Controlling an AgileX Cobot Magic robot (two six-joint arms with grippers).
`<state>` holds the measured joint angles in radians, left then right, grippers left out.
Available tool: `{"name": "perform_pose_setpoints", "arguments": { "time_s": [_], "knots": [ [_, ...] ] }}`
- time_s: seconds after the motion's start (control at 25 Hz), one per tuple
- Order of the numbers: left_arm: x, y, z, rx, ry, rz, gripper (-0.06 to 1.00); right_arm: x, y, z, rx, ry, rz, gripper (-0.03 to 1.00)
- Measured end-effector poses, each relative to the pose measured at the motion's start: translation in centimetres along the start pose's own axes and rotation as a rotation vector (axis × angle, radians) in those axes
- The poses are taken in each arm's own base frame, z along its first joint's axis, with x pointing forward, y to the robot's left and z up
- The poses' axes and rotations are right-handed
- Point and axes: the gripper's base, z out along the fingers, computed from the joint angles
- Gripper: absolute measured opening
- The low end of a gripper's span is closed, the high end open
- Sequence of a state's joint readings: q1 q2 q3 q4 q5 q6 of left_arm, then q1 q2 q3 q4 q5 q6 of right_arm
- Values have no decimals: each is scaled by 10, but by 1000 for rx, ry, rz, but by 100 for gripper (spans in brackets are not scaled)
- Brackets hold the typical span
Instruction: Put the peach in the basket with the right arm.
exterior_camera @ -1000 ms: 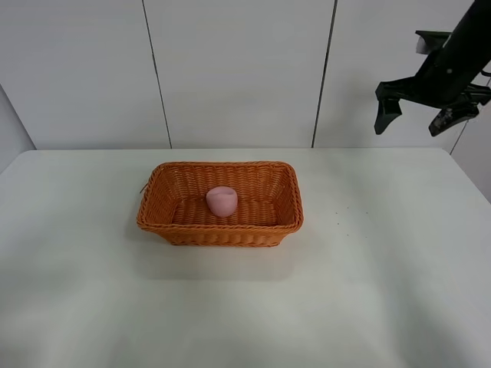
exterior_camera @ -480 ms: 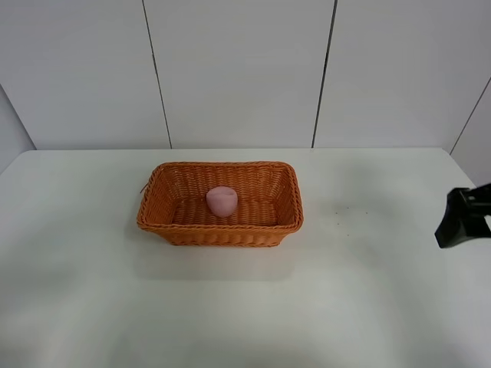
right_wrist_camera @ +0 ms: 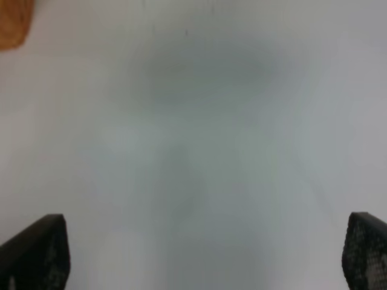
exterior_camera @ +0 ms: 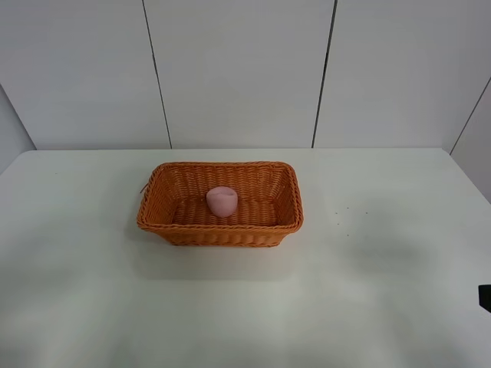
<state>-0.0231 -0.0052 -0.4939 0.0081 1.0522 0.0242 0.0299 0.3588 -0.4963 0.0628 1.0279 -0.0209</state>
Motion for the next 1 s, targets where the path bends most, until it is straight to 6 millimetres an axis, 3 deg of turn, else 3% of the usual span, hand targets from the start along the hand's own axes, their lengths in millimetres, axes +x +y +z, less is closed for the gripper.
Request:
{"name": "perform_pose_setpoints", "arguments": {
  "time_s": [0.6,1.0],
  "knots": [
    [0,0,0,0,0,0,99,33,2,-43,-3,-348,-22,70],
    [0,0,0,0,0,0,99,34,2,-43,0,-355,-24,70]
  ]
}}
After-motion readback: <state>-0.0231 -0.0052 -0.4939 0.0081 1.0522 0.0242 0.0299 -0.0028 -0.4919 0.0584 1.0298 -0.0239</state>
